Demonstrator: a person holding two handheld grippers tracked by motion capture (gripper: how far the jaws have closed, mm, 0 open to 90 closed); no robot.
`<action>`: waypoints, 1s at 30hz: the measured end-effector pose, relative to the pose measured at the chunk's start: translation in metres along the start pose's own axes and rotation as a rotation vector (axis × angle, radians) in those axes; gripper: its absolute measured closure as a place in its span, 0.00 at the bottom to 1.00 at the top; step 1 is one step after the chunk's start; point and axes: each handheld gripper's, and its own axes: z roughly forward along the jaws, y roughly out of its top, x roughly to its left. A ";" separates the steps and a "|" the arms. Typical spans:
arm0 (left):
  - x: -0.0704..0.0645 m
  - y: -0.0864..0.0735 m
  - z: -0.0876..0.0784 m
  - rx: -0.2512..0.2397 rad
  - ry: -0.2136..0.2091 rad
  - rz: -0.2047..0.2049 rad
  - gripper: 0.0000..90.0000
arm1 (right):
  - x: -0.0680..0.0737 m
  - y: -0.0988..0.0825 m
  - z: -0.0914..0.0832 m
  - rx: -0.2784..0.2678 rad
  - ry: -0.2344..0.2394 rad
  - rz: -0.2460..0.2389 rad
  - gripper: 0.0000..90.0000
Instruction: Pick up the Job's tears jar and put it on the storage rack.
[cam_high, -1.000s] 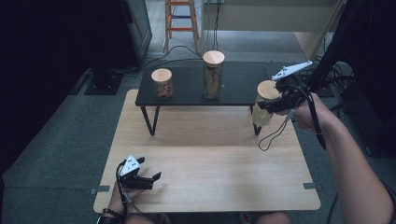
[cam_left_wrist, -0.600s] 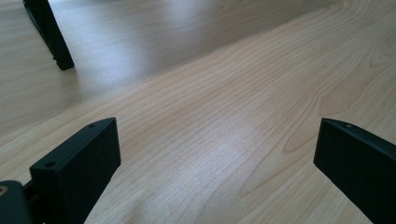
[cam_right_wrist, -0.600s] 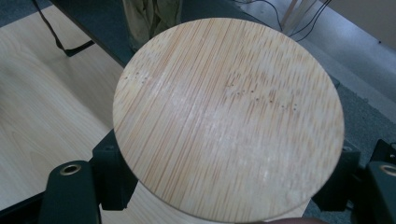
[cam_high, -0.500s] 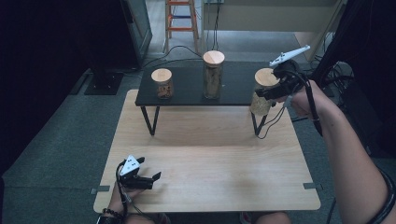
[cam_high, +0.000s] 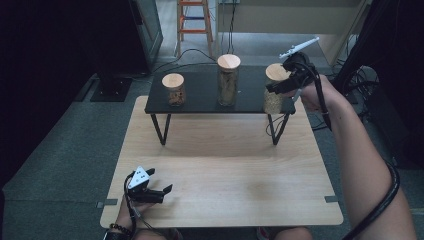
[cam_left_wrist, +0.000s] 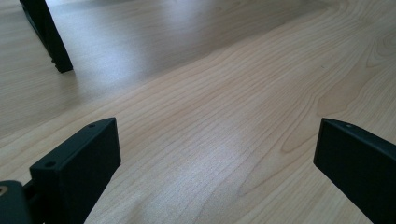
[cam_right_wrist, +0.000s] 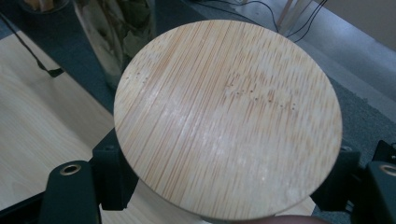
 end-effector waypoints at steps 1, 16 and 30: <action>0.000 0.000 0.000 -0.001 -0.001 0.000 0.01 | -0.001 0.001 0.002 -0.002 -0.001 0.004 0.28; 0.000 0.001 0.000 0.005 0.001 -0.001 0.01 | -0.017 0.010 0.024 -0.036 -0.004 0.053 0.28; -0.001 0.003 0.001 0.018 0.007 0.002 0.01 | -0.026 -0.003 0.025 -0.073 -0.018 0.132 0.24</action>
